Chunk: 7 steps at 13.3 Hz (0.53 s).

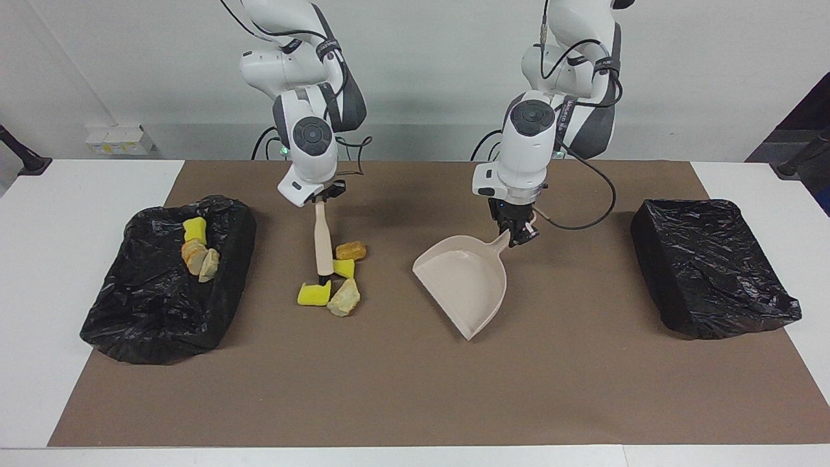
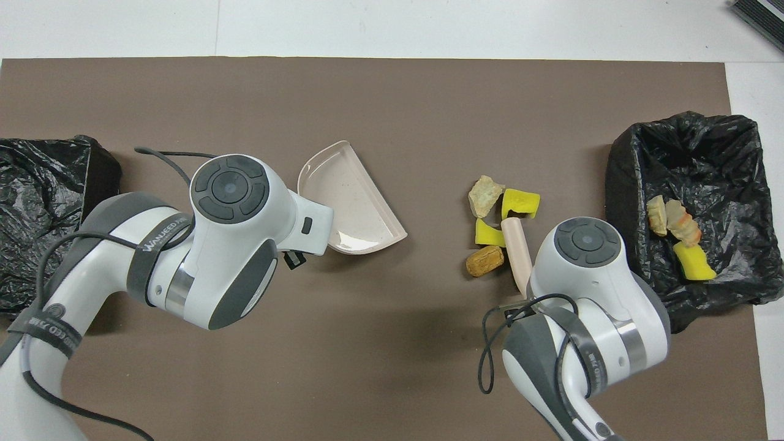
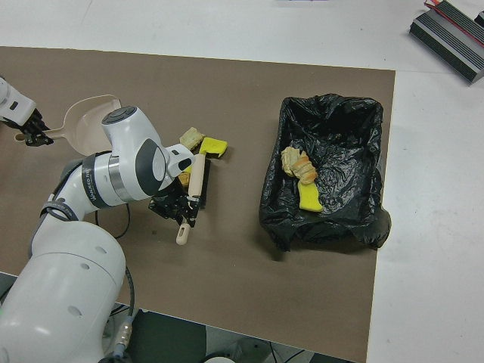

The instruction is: Sweep and dump trash in bin

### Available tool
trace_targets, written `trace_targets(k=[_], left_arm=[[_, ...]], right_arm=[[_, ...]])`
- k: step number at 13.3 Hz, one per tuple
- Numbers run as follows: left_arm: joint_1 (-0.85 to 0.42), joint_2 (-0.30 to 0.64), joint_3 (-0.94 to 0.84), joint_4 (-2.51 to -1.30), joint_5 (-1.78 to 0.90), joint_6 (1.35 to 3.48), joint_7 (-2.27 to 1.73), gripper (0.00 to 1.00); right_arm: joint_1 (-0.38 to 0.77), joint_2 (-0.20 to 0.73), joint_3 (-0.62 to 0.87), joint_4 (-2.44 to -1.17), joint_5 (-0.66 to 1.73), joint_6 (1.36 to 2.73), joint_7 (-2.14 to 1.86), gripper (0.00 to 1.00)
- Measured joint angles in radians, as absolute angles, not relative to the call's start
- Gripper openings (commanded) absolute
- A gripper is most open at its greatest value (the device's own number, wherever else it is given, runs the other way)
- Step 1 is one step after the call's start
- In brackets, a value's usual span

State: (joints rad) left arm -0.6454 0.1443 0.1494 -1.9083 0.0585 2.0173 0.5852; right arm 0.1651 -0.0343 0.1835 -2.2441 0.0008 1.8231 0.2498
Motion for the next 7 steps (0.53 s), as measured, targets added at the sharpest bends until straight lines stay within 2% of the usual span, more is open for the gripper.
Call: trace_targets(k=[4, 7], left_arm=[[-0.643, 0.142, 0.152, -1.942, 0.067, 2.037, 0.801, 0.0], [-0.644, 0.139, 0.147, -1.986, 0.106, 2.09, 0.847, 0.0]], right_arm=[[0.151, -0.029, 0.176, -2.168, 0.017, 1.729, 0.325, 0.0], [0.11, -0.071, 0.171, -2.188, -0.066, 1.678, 0.345, 0.0]])
